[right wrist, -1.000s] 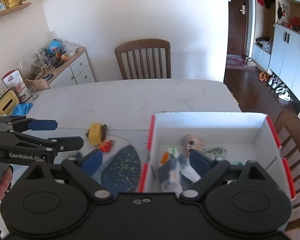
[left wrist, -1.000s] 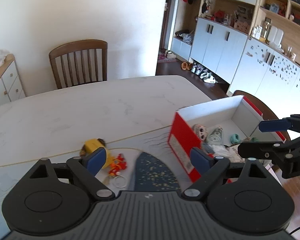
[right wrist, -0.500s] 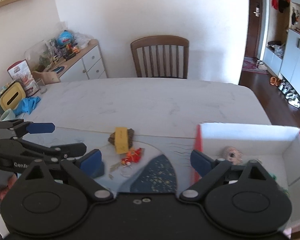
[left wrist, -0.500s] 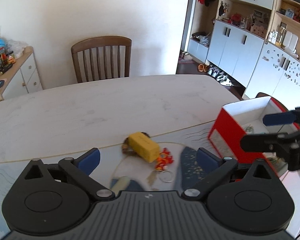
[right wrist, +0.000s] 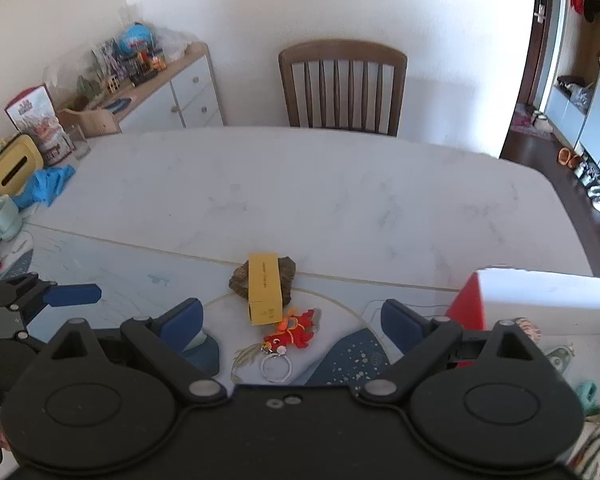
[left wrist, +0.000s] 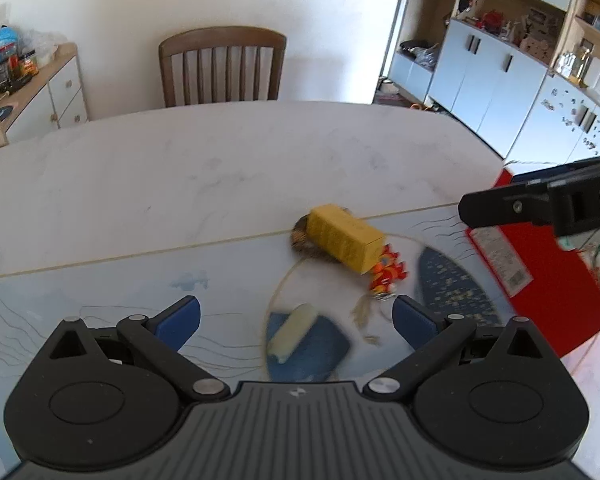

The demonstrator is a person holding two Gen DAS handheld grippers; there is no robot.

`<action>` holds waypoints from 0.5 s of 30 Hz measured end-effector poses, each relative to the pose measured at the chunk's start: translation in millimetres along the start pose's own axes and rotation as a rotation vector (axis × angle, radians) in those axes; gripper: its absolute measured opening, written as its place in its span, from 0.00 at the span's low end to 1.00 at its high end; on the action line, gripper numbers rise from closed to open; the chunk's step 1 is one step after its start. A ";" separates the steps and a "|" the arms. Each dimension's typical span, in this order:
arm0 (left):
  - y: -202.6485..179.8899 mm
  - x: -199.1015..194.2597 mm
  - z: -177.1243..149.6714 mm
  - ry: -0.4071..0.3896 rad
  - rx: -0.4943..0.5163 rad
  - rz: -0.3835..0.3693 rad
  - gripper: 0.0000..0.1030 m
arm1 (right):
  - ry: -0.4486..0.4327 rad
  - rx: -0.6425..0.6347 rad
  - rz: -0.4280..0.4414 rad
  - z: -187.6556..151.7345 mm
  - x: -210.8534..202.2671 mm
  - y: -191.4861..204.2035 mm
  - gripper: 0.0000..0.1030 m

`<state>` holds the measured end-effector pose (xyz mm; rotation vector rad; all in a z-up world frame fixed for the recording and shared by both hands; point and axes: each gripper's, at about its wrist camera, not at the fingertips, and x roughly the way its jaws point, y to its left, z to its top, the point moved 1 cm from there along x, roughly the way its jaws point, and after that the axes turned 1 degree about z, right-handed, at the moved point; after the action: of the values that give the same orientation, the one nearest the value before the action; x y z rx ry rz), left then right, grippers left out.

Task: Organize objects
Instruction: 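Withdraw both tools from the box back toward the remaining items, then grasp the yellow cardboard box with the right gripper while the left grasps the cream foam cylinder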

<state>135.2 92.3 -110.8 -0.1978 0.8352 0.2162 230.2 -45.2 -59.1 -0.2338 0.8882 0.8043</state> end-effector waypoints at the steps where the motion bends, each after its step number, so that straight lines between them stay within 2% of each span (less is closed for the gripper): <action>1: 1.6 3.8 -1.4 0.002 0.004 0.008 1.00 | 0.008 0.001 -0.002 1.1 4.9 -0.2 0.92; 15: 5.5 48.5 -23.7 0.057 0.030 0.003 1.00 | 0.120 0.009 -0.028 5.5 72.6 9.7 0.90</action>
<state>148.5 97.0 -163.1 -0.1756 0.8952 0.2012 253.3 2.5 -110.0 -0.2888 0.9989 0.7661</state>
